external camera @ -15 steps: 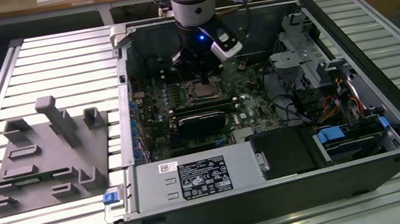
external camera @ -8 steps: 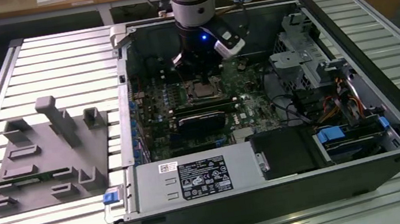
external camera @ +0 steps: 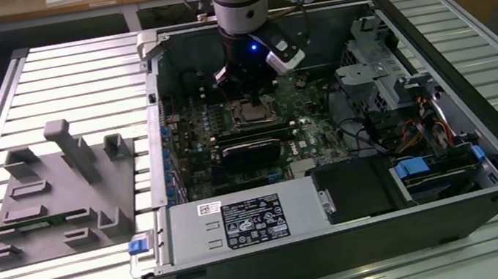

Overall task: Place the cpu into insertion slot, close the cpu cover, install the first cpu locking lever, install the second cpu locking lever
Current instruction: 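Close the cpu cover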

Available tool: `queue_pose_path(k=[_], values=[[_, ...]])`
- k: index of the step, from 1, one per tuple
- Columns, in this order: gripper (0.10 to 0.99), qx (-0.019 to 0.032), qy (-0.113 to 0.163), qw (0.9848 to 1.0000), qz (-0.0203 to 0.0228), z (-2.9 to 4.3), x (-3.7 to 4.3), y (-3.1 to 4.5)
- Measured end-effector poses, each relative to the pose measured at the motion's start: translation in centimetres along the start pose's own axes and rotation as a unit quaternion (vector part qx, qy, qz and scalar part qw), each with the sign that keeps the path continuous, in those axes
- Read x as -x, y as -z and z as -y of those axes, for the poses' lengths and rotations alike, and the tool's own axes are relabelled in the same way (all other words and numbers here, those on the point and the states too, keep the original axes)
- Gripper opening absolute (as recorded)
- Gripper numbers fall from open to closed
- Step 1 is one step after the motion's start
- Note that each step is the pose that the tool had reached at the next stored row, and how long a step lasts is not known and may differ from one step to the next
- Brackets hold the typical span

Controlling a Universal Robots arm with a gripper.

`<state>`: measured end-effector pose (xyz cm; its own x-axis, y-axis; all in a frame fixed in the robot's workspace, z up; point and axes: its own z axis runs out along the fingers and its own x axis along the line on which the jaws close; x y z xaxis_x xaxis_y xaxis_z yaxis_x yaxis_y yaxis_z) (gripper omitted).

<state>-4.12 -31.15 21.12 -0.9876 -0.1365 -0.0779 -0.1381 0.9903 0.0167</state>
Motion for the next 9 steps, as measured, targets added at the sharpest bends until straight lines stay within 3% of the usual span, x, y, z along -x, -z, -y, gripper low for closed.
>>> queue_pose_path(k=[5,9], values=[[0.106,-0.0020,-0.024,0.9997,0.0004,-0.01,-0.13,-0.21],[0.106,-0.0029,-0.026,0.9997,0.0004,-0.14,-1.06,-0.28]])
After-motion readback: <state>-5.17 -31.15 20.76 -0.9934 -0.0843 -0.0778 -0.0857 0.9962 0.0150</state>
